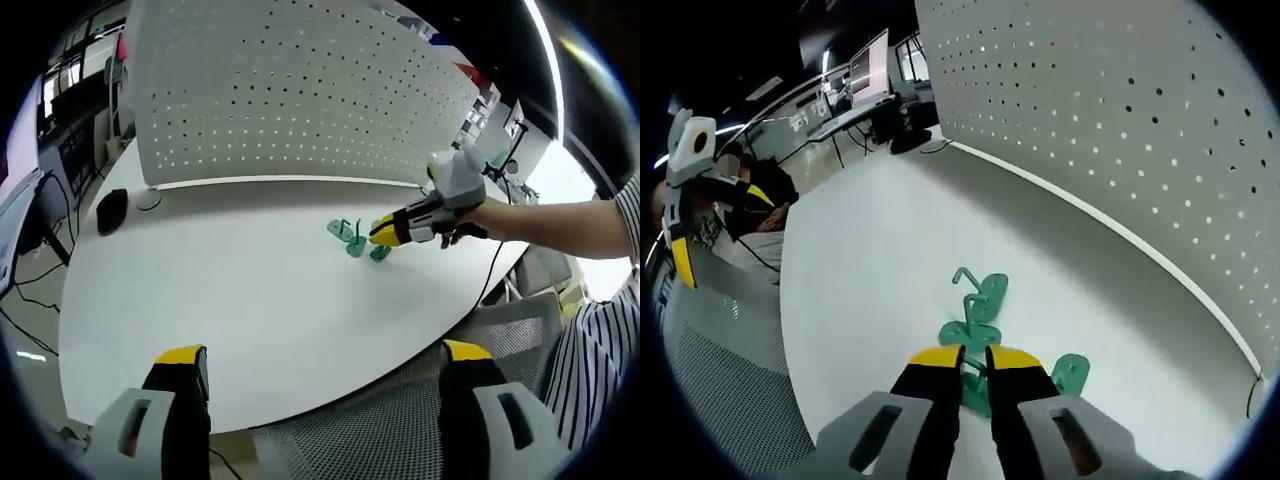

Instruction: Insert the hook assembly into the mounting plate slot until the hook locks in place.

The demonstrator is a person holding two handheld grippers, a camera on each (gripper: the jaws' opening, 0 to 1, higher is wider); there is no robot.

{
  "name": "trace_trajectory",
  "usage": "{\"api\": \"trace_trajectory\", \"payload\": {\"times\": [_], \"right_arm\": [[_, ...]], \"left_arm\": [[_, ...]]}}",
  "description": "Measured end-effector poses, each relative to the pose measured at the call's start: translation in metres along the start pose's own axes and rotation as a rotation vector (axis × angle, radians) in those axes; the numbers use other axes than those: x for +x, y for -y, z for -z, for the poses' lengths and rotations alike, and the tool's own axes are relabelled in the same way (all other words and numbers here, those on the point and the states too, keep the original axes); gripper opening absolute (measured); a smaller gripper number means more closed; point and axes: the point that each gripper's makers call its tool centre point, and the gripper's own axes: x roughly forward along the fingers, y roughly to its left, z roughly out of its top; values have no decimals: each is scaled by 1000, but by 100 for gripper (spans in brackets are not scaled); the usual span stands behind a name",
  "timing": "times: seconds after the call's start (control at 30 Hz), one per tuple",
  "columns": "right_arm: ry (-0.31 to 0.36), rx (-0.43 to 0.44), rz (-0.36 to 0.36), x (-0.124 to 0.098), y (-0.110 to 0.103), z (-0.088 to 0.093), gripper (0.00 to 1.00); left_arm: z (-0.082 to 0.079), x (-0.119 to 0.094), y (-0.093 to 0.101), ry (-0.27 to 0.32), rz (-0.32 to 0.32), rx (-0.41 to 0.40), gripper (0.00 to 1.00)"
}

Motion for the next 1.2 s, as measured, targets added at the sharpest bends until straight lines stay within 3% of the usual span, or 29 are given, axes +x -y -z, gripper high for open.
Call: {"api": "trace_trajectory", "payload": {"times": [0.13,0.23,0.7,1.13,1.2], "right_arm": [[-7,25,-3,0,-2,0,4],[-11,30,3,0,-2,1,16],[-23,-13,-12,-2,-2,4,3],[-6,48,-9,-10,-6,3,0],[11,46,19,-14,-3,2,0]], "left_arm": [[0,-1,0,-2,1,3,98],[0,-1,0,-1,0,3,98],[4,-2,-1,-5,-2,0,97],[0,-1,3,2,2,7,98],[-3,-1,5,6,4,13,98]]}}
